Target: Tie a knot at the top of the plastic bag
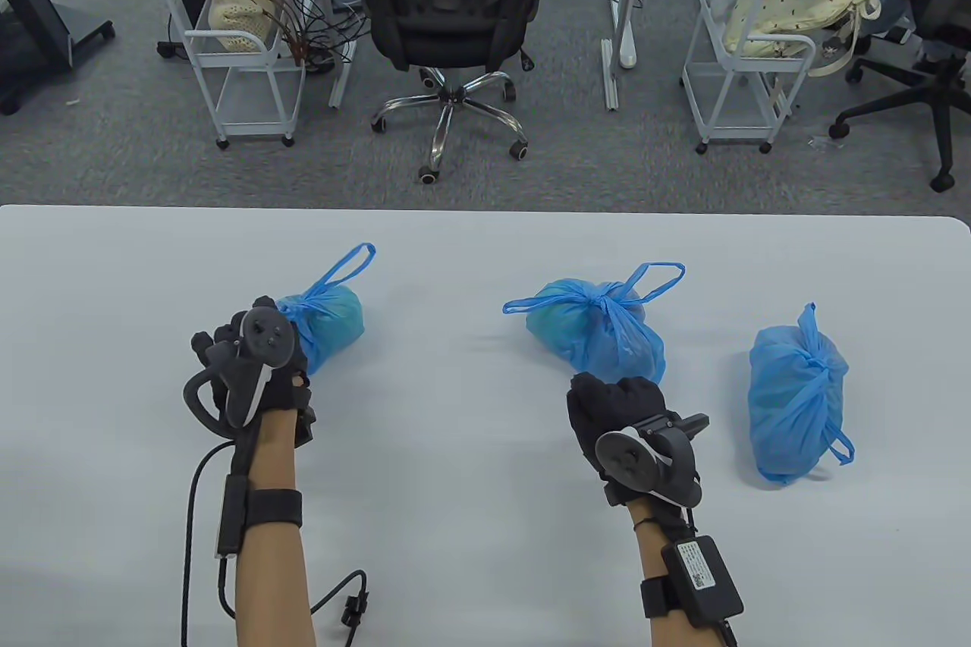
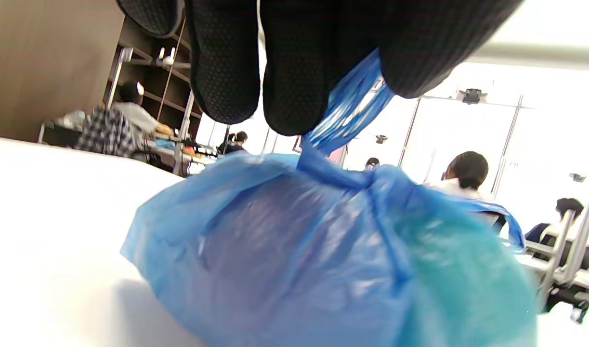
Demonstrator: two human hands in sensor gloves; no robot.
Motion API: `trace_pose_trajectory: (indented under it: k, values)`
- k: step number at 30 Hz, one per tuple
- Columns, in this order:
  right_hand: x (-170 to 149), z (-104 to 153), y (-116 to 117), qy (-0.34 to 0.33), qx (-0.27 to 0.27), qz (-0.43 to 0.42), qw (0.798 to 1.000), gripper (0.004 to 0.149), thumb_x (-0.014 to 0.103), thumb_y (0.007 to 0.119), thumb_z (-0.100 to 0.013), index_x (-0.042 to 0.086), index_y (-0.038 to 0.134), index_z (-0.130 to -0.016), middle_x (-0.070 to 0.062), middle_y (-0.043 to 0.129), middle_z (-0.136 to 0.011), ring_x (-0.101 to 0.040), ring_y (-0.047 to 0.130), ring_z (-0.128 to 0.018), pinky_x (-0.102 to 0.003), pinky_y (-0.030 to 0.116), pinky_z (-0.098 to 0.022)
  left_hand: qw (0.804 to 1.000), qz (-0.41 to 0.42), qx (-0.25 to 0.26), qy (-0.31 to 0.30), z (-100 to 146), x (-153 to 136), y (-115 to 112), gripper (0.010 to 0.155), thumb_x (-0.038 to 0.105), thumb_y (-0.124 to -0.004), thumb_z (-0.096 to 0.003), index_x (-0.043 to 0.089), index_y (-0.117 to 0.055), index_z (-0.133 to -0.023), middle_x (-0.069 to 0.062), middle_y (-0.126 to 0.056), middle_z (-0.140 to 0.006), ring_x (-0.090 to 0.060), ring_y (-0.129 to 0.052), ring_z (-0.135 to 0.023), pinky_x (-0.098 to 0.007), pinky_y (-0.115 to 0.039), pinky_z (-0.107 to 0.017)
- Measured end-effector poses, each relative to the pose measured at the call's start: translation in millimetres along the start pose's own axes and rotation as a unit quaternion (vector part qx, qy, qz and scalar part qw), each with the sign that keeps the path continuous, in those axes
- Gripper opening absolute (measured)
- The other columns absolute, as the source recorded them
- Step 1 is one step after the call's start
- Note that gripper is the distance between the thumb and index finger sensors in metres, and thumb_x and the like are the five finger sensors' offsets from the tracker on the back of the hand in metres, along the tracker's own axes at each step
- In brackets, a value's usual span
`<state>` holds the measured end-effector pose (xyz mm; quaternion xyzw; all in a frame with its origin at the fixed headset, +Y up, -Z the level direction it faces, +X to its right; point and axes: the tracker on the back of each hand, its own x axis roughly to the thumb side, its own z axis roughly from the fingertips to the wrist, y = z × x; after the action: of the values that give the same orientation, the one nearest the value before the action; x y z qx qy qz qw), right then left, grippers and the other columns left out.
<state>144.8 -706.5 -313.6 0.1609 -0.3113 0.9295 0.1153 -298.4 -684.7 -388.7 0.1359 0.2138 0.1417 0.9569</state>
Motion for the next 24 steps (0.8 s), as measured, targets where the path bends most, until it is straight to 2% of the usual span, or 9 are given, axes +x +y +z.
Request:
trace_pose_trajectory:
  k: [9,13,15,17,20,24]
  values:
    - [-3,1,-1,0.007,0.000,0.005,1.000,0.038,0.038,0.081,-0.047,0.011,0.094,-0.070,0.002,0.104,-0.034,-0.025,0.109,-0.033,-0.058,0.083,-0.038,0.994,0.043,0.079,-0.058,34,11,111,0.051,0.052,-0.069,-0.0558,0.032,-0.074,-0.102,-0.002,-0.087,-0.099,-0.034,-0.082,-0.095,-0.067,-0.047,-0.075]
    - [-5,1,-4,0.011,-0.004,0.007,1.000,0.038,0.038,0.081,-0.047,0.011,0.094,-0.070,0.002,0.104,-0.034,-0.025,0.109,-0.033,-0.058,0.083,-0.038,0.990,0.052,0.090,-0.099,56,29,133,0.052,0.054,-0.066,-0.0564,0.033,-0.073,-0.103,-0.004,-0.084,-0.104,-0.035,-0.078,-0.099,-0.069,-0.045,-0.075]
    - [-5,1,-5,0.011,-0.005,0.007,1.000,0.038,0.038,0.081,-0.047,0.011,0.094,-0.070,0.002,0.104,-0.034,-0.025,0.109,-0.033,-0.058,0.083,-0.038,0.987,0.054,0.087,-0.126,70,40,132,0.052,0.054,-0.065,-0.0568,0.033,-0.072,-0.103,-0.004,-0.083,-0.105,-0.036,-0.076,-0.100,-0.069,-0.043,-0.075]
    - [-4,0,-5,0.009,-0.004,0.008,1.000,0.038,0.038,0.081,-0.047,0.011,0.094,-0.070,0.002,0.104,-0.034,-0.025,0.109,-0.033,-0.058,0.083,-0.038,0.984,0.064,0.075,-0.149,88,52,118,0.052,0.054,-0.063,-0.0574,0.033,-0.071,-0.104,-0.005,-0.080,-0.108,-0.037,-0.072,-0.103,-0.070,-0.039,-0.074]
    - [-1,0,-5,0.003,-0.002,0.009,1.000,0.038,0.038,0.081,-0.047,0.011,0.094,-0.070,0.002,0.104,-0.034,-0.025,0.109,-0.033,-0.058,0.083,-0.038,0.981,0.065,0.008,-0.182,118,74,80,0.054,0.056,-0.062,-0.0578,0.036,-0.065,-0.108,-0.007,-0.065,-0.119,-0.040,-0.056,-0.110,-0.072,-0.030,-0.075]
    - [5,-1,-7,-0.003,-0.004,0.010,1.000,0.038,0.038,0.081,-0.047,0.011,0.094,-0.070,0.001,0.104,-0.035,-0.026,0.108,-0.033,-0.058,0.083,-0.038,0.973,0.079,-0.045,-0.214,144,82,22,0.057,0.061,-0.058,-0.0580,0.042,-0.054,-0.112,-0.004,-0.047,-0.127,-0.042,-0.039,-0.115,-0.071,-0.023,-0.073]
